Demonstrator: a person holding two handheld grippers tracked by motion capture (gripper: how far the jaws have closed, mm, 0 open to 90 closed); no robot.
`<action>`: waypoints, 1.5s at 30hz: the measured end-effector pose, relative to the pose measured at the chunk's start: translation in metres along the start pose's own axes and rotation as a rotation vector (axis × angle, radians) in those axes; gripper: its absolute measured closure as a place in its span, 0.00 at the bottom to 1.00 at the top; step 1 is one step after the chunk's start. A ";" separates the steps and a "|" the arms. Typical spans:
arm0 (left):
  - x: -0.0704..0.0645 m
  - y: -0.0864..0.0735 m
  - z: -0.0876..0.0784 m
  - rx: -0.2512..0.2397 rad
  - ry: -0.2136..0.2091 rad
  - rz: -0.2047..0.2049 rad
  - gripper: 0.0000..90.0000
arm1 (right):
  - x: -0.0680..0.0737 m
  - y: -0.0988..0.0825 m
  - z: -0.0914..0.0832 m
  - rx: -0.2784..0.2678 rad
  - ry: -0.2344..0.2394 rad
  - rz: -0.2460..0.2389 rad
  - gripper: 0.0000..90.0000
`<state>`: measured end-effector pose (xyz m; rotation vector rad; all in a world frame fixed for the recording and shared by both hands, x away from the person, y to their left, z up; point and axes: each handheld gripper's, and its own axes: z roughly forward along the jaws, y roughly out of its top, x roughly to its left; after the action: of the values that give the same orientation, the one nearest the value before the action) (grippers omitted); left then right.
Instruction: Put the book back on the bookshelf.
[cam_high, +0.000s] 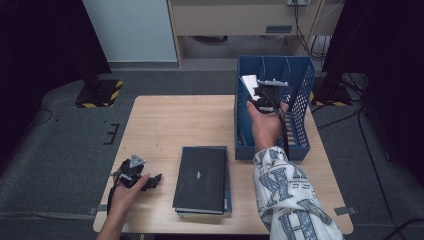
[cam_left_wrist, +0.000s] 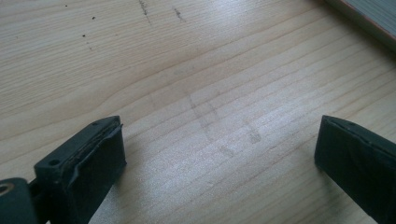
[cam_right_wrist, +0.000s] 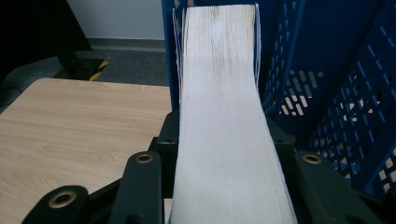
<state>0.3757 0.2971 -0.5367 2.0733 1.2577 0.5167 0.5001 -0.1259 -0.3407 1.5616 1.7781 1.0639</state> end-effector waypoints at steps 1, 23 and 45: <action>0.000 0.000 0.000 0.000 0.000 0.000 0.01 | -0.001 0.001 0.001 -0.001 0.001 -0.002 0.67; 0.000 -0.001 -0.001 0.000 -0.001 0.005 0.01 | -0.002 0.013 0.004 -0.036 -0.017 0.001 0.67; 0.000 -0.001 -0.001 0.001 -0.002 0.006 0.01 | -0.004 0.021 0.021 -0.054 -0.038 0.000 0.67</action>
<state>0.3744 0.2978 -0.5366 2.0784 1.2516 0.5165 0.5293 -0.1252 -0.3349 1.5393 1.7100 1.0665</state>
